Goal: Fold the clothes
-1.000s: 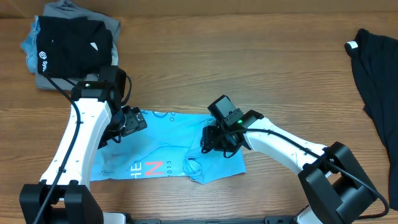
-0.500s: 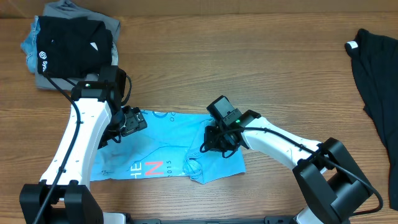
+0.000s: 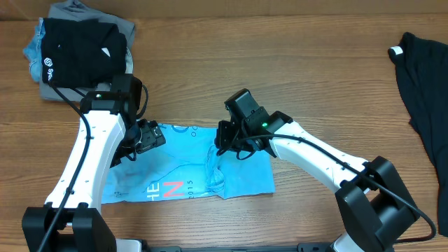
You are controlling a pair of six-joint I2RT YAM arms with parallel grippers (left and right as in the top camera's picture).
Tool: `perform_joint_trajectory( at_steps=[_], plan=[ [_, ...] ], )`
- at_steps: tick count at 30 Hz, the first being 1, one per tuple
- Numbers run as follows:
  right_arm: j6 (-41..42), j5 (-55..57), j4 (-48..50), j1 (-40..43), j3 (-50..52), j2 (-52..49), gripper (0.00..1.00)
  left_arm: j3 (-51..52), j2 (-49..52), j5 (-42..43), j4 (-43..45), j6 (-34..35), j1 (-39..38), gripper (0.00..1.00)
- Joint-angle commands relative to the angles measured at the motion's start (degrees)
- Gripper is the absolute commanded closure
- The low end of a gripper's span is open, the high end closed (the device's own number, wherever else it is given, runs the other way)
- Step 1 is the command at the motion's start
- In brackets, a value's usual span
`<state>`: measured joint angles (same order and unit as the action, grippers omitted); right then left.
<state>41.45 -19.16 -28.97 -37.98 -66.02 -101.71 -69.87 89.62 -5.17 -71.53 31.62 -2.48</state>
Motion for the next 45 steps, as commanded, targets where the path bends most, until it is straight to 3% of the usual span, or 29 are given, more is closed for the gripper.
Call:
perform_joint_trajectory(
  at_steps=[1, 10, 12, 15, 17, 23, 31, 40, 45],
  plan=[
    [2.78, -0.46, 2.27, -0.31, -1.33, -0.11, 0.96, -0.35, -0.02, -0.39, 0.0, 0.5, 0.22, 0.0],
    [3.58, -0.46, 3.85, -0.31, -1.33, -0.11, 0.95, -0.35, 0.0, -0.37, 0.0, 0.5, 0.22, 0.0],
    [3.58, -0.46, 3.89, -0.31, -1.33, -0.11, 0.78, -0.35, 0.0, -0.37, -0.07, 0.5, 0.22, 0.0],
    [3.56, -0.48, 3.87, -0.33, -1.33, -0.11, 0.45, -0.35, 0.0, -0.35, -0.07, 0.52, 0.22, 0.0],
    [3.54, -0.68, 3.78, -0.52, -1.33, -0.11, 0.37, -0.35, 0.0, -0.37, -0.07, 0.52, 0.22, 0.0],
    [1.14, 0.35, -0.57, -0.76, -1.9, 1.27, 0.37, -0.35, 0.0, -0.37, 0.0, 0.52, 0.22, 0.0],
    [-5.97, 0.46, -16.96, -0.63, -1.9, 3.17, 0.36, -0.35, 0.0, -0.35, -0.15, 0.55, 0.22, 0.0],
    [-3.15, -0.48, -12.98, -4.44, 2.73, 2.95, 0.74, -0.35, 0.0, 0.2, -0.02, 0.55, 0.22, 0.0],
    [1.6, 0.02, -11.58, -8.13, 3.06, 1.46, 0.8, -0.35, 0.0, 0.2, -0.09, 0.55, 0.22, 0.0]
  ],
)
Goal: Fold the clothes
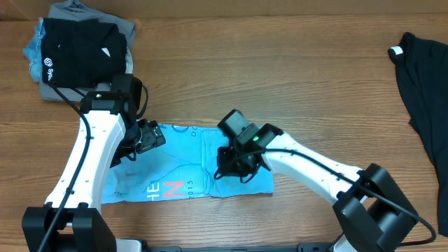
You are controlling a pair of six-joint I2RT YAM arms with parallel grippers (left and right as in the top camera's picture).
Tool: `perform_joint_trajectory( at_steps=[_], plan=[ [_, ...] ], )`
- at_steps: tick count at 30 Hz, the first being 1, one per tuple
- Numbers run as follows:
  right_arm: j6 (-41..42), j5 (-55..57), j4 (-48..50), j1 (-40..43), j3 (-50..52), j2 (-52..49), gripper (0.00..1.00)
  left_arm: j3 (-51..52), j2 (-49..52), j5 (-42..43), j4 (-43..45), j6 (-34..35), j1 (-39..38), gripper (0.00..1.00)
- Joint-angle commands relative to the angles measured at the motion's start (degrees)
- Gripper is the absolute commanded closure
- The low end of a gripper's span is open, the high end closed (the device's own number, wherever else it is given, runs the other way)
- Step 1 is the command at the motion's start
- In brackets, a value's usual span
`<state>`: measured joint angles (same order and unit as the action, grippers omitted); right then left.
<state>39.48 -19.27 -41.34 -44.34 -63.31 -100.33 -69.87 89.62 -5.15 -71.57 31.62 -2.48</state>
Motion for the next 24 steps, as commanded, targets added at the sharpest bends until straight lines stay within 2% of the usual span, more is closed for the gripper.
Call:
perform_joint_trajectory(
  at_steps=[1, 13, 16, 24],
  plan=[
    [4.35, 0.13, 0.98, -2.32, 0.35, -0.52, 0.81, -0.35, 0.0, 0.24, -0.07, 0.55, 0.22, 0.0],
    [7.61, -4.26, 5.05, -5.14, 0.35, -7.69, 0.88, -0.35, 0.0, 0.26, -0.13, 0.52, 0.22, 0.0],
    [8.96, -4.17, 5.79, -6.03, 0.33, -7.69, 0.95, -0.35, 0.0, 0.26, -0.15, 0.52, 0.22, 0.0],
    [8.55, -1.31, 2.36, -6.99, -3.32, -7.63, 0.96, -0.35, 0.0, 0.26, 0.46, 0.52, 0.22, 0.0]
  ],
)
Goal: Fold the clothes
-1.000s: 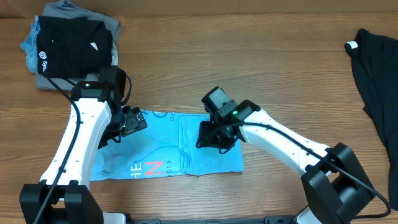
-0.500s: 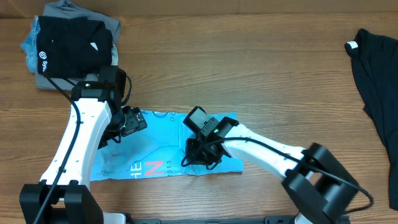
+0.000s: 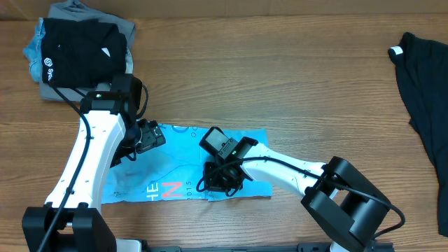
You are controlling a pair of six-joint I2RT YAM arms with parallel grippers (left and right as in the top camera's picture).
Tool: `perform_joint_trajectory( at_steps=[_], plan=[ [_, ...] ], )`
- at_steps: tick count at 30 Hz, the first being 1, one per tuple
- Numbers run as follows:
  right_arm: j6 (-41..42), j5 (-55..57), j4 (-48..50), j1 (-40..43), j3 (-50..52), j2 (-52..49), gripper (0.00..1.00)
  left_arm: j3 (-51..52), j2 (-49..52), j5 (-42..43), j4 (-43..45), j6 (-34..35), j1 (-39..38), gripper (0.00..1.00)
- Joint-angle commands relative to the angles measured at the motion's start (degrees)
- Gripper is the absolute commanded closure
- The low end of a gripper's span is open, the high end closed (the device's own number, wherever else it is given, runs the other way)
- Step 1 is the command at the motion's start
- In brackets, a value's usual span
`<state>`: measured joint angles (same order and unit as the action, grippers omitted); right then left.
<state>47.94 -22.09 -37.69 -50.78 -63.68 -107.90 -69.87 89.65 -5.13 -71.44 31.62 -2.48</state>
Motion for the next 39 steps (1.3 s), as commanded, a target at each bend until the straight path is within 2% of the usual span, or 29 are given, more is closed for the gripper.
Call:
perform_joint_trajectory(
  at_steps=[1, 3, 8, 10, 11, 13, 14, 19, 23, 30, 32, 39],
  plan=[
    [0.09, 2.99, -2.8, -0.55, -3.93, -0.07, 0.96, -0.35, -0.02, 0.24, 0.37, 0.55, 0.22, 0.0],
    [0.09, 5.4, -5.81, -0.52, -5.68, -0.07, 0.89, -0.35, 0.02, 0.24, 0.35, 0.52, 0.22, 0.0],
    [0.09, 9.57, -10.6, -0.52, -7.89, 0.0, 0.84, -0.33, 0.04, 0.17, 0.35, 0.52, 0.22, 0.0],
    [0.09, 12.15, -12.85, -0.44, -8.98, 0.17, 0.78, -0.35, 0.07, 0.2, 0.61, 0.5, 0.22, 0.0],
    [0.07, 13.22, -14.19, -0.35, -9.79, 0.33, 0.64, -0.33, 0.09, 0.26, 0.98, 0.44, 0.22, 0.0],
    [-2.23, 13.25, -15.87, -0.15, -11.54, 0.37, 0.16, -0.33, 0.26, 0.31, 1.77, 0.07, 0.22, 0.0],
    [-3.82, 12.83, -16.46, -0.11, -12.39, 0.37, 0.0, -0.31, 0.48, 0.28, 2.25, -0.15, 0.22, 0.0],
    [-4.72, 14.6, -20.98, 0.0, -16.28, 0.85, 0.0, -0.31, 2.89, 0.28, 4.07, -4.26, 2.56, 0.0],
    [-7.85, 17.44, -23.52, 1.14, -16.87, 2.12, 0.0, -0.33, 5.68, 1.46, 5.88, -7.02, 9.6, 0.0],
    [-9.38, 17.35, -25.99, 4.57, -16.87, 2.16, 0.0, -0.31, 10.21, 14.53, 10.54, -22.93, 23.98, 0.0],
    [-9.4, 17.31, -25.44, 5.31, -16.87, 2.16, 0.0, -0.33, 10.84, 18.05, 12.63, -24.17, 26.56, 0.0],
    [-11.56, 12.94, -22.58, 6.23, -16.87, 2.16, 0.0, -0.33, 14.93, 19.28, 16.87, -27.96, 29.0, 0.0]
  ],
)
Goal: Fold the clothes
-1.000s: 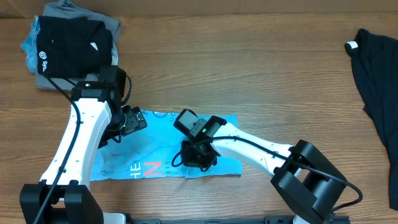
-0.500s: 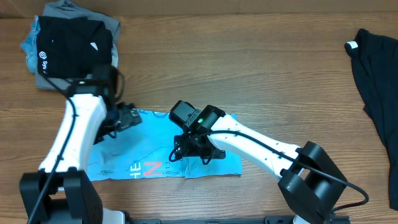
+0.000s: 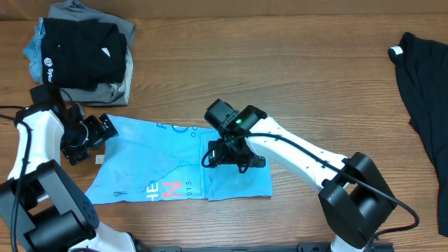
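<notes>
A light blue T-shirt (image 3: pixel 161 164) with red and white print lies flat near the table's front edge. Its right part (image 3: pixel 238 178) is laid over as a separate panel. My right gripper (image 3: pixel 209 158) is low over the shirt at that panel's left edge, pointing left. The overhead view does not show whether its fingers hold cloth. My left gripper (image 3: pixel 103 129) is at the shirt's upper left corner, its arm reaching in from the left. How its jaws stand is too small to tell.
A stack of folded clothes (image 3: pixel 80 52), black on top of grey and blue, sits at the back left, close behind my left arm. A loose black garment (image 3: pixel 423 91) lies at the table's right edge.
My left arm has swung from over the shirt's left half out to its upper left corner, uncovering that half. My right gripper has moved up from the shirt's lower hem to its middle.
My left gripper rested on the shirt's upper left part at every earlier moment. My right gripper was at the shirt's right part with cloth raised, then lower, then further left near the hem. Now the right part lies as a flat panel and the left arm is out at the corner.
</notes>
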You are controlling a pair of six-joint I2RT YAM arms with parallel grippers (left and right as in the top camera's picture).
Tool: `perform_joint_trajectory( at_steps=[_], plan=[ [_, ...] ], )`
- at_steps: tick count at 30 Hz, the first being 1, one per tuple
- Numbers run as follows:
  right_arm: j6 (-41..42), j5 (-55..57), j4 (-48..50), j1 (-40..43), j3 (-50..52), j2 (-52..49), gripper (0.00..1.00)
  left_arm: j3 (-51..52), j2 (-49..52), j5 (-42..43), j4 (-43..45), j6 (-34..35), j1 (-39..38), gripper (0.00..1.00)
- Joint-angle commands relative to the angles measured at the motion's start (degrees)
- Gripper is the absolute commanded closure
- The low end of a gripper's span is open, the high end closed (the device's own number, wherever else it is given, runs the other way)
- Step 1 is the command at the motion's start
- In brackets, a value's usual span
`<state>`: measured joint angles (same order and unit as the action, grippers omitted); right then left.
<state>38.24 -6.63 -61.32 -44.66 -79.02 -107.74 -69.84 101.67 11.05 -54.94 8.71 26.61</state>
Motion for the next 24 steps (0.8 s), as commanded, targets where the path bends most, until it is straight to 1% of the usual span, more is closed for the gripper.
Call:
perform_joint_trajectory(
  at_steps=[1, 8, 10, 13, 14, 15, 17, 19, 20, 21, 22, 24],
  plan=[
    [-1.9, -2.64, 1.31, 0.09, -1.53, 2.01, 0.0, -0.33, 4.0, 3.17, 0.42, -5.62, -0.11, 0.0],
    [-2.75, -3.52, 1.51, 0.07, -1.53, 2.01, 0.0, -0.35, 10.86, 5.99, -0.04, -12.61, -0.33, 0.0],
    [-2.78, -3.52, 1.55, 0.07, -1.53, 1.99, 0.0, -0.35, 12.48, 5.68, -0.42, -13.07, -0.74, 0.0],
    [-2.78, -3.5, 2.12, 0.07, -1.53, 1.99, 0.0, -0.33, 14.73, 3.5, -1.68, -13.0, -1.53, 0.04],
    [-2.78, -3.52, 2.43, 0.07, -1.53, 1.99, 0.0, -0.33, 15.61, 3.28, -2.19, -13.0, -1.86, 0.06],
    [-2.75, -3.52, 2.95, 0.07, -1.53, 1.99, 0.0, -0.28, 16.37, 3.41, -2.6, -13.0, -2.21, 0.11],
    [-2.75, -3.52, 3.58, 0.07, -1.53, 1.99, 0.0, -0.09, 17.64, 3.39, -3.17, -13.0, -3.06, 0.15],
    [-2.75, -3.52, 3.89, 0.07, -1.53, 1.99, 0.0, 0.0, 18.99, 3.3, -3.56, -13.03, -4.24, 0.25],
    [-2.75, -3.52, 3.98, 0.07, -1.53, 1.99, 0.0, 0.0, 19.71, 3.34, -3.74, -13.0, -5.18, 0.38],
    [-2.75, -3.5, 4.0, 0.07, -1.53, 1.99, 0.0, 0.0, 19.93, 3.37, -3.76, -12.98, -5.79, 0.44],
    [-2.75, -3.5, 4.02, 0.07, -1.53, 1.99, 0.0, 0.0, 20.06, 3.37, -3.74, -12.96, -6.56, 0.48],
    [-2.78, -3.45, 4.04, 0.07, -1.53, 1.99, 0.0, -0.02, 20.06, 3.34, -3.74, -12.63, -8.0, 0.53]
  ],
)
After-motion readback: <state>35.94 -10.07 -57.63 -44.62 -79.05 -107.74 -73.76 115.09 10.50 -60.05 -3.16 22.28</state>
